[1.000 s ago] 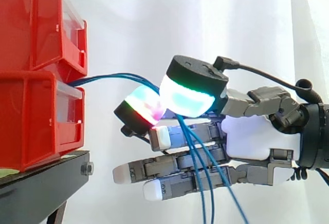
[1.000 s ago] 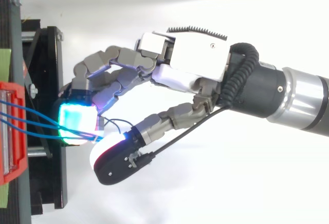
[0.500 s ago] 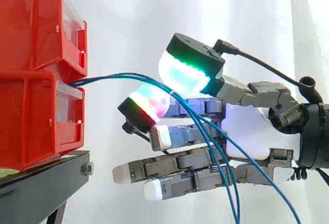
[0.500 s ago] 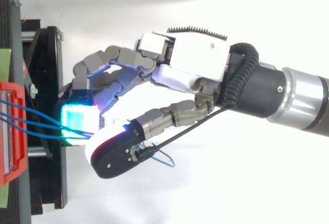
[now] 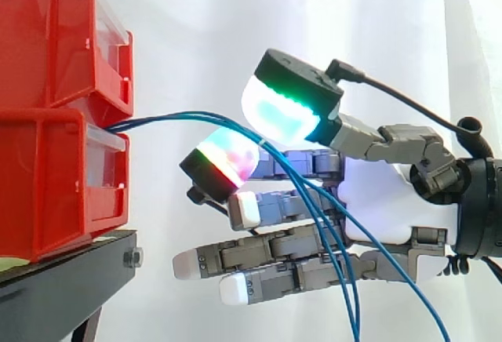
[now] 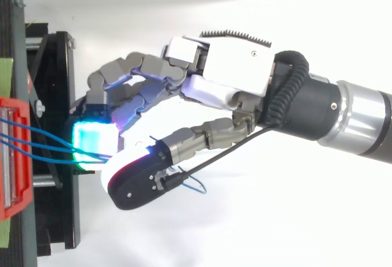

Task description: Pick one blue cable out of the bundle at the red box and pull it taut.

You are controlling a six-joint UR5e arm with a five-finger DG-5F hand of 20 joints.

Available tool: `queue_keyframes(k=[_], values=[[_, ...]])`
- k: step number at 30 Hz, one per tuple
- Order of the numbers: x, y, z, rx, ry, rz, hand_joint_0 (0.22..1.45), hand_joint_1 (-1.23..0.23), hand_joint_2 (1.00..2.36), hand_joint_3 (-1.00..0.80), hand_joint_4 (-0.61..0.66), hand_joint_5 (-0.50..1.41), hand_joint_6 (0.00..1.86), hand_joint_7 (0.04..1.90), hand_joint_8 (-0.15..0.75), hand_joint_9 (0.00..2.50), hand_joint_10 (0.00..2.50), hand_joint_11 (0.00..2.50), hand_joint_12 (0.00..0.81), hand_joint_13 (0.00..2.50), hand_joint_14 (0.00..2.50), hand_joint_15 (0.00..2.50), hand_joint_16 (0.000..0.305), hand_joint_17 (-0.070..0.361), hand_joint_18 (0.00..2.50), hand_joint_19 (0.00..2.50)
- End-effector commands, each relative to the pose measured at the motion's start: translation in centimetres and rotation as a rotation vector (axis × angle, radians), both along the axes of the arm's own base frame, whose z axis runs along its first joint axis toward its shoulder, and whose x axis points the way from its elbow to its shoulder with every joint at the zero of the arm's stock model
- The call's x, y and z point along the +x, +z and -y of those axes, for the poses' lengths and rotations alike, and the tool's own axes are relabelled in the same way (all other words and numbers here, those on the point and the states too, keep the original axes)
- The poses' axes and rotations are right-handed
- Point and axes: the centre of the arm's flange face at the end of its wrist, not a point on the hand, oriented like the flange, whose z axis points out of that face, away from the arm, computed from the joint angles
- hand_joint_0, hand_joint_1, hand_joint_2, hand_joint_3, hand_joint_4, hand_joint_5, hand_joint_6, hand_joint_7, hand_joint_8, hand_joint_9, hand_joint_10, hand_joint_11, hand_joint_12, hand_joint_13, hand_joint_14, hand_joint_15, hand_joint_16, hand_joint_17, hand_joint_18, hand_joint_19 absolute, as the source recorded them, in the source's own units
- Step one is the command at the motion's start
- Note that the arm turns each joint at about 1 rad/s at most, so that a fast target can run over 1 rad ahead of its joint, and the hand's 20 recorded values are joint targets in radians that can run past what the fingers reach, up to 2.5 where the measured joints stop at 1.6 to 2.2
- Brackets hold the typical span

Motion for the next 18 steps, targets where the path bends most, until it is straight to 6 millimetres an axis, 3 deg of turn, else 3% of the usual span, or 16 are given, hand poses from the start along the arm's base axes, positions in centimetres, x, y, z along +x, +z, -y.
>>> queue_keyframes(k=[1, 3, 8, 18], values=[[0.04, 0.05, -0.12, 0.0, 0.001, 0.001, 0.63, -0.8, 1.0, -0.46, -0.01, -0.16, 0.86, 1.09, 0.245, 0.94, 0.02, 0.96, 0.292, 0.45, 0.01, 0.24, 0.04, 0.091, 0.54, 0.4], [0.0, -0.02, -0.12, 0.0, 0.001, 0.0, 0.66, -0.83, 1.01, -0.34, -0.03, -0.16, 0.87, 1.13, 0.245, 0.94, 0.02, 0.98, 0.29, 0.45, 0.01, 0.24, 0.04, 0.09, 0.55, 0.4], [0.0, -0.02, -0.13, 0.0, 0.002, 0.0, 0.66, -0.84, 1.02, -0.24, -0.07, -0.16, 0.89, 1.14, 0.244, 0.95, 0.02, 1.0, 0.292, 0.46, 0.01, 0.24, 0.04, 0.09, 0.56, 0.39], [-0.01, -0.03, -0.23, 0.0, 0.002, -0.002, 0.78, -0.9, 1.01, -0.35, -0.21, -0.17, 0.87, 1.31, 0.216, 0.95, 0.02, 0.95, 0.289, 0.44, 0.01, 0.22, 0.04, 0.09, 0.54, 0.36]])
